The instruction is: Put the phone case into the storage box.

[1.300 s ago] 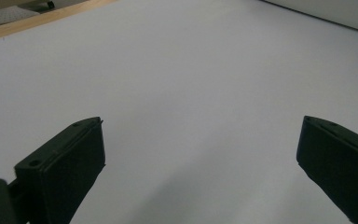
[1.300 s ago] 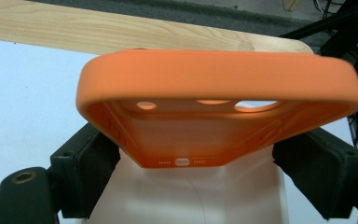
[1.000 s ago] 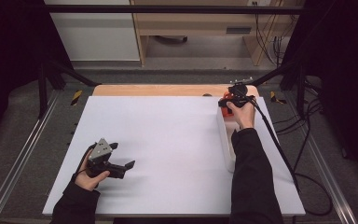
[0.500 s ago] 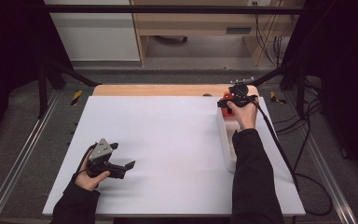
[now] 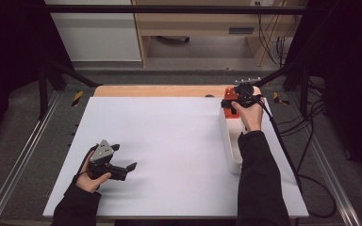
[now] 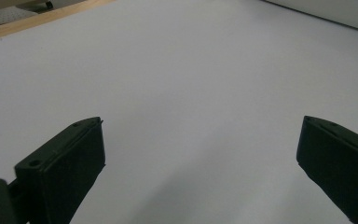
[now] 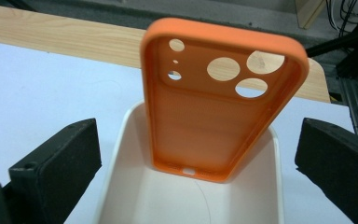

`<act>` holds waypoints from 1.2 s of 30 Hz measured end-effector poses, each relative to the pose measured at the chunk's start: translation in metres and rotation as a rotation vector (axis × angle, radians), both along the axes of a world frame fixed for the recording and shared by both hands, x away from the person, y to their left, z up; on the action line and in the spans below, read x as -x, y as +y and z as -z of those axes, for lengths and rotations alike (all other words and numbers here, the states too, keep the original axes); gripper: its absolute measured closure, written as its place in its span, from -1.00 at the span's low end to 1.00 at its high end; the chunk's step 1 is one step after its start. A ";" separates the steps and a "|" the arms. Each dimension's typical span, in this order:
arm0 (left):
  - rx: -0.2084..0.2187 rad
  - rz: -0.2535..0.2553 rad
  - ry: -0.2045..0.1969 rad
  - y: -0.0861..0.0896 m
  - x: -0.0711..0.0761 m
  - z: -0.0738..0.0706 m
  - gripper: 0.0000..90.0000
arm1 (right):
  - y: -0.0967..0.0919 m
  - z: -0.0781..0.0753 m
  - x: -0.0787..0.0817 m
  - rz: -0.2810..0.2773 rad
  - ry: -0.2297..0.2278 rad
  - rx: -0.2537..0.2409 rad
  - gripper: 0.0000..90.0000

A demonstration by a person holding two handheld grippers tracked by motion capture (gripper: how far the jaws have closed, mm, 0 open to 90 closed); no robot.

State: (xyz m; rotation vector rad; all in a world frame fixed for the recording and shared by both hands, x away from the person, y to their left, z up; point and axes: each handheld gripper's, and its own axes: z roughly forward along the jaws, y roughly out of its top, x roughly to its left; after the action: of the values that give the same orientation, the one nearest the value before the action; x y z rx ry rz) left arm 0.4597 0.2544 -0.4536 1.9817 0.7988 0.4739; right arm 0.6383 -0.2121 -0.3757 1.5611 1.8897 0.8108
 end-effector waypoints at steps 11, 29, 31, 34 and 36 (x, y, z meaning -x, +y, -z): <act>0.002 -0.001 -0.004 0.000 0.000 0.000 -0.99 | 0.004 -0.019 0.034 -0.112 -0.069 -0.027 -0.99; 0.008 0.004 -0.013 -0.001 0.002 -0.002 -0.99 | 0.001 -0.037 0.114 -0.413 -0.238 -0.105 -0.99; 0.009 0.006 -0.015 -0.001 0.002 -0.002 -0.99 | -0.001 -0.035 0.122 -0.438 -0.256 -0.110 -0.99; 0.012 0.006 -0.018 -0.001 0.002 -0.002 -0.99 | -0.004 -0.030 0.135 -0.475 -0.279 -0.124 -0.99; 0.013 0.007 -0.018 -0.001 0.002 -0.002 -0.99 | -0.007 -0.026 0.143 -0.489 -0.286 -0.131 -0.99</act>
State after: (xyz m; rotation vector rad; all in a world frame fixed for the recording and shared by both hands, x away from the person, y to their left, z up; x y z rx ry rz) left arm 0.4574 0.2535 -0.4511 1.9646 0.7821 0.4809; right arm 0.4948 -0.2191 -0.3498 0.9849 2.0531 1.3135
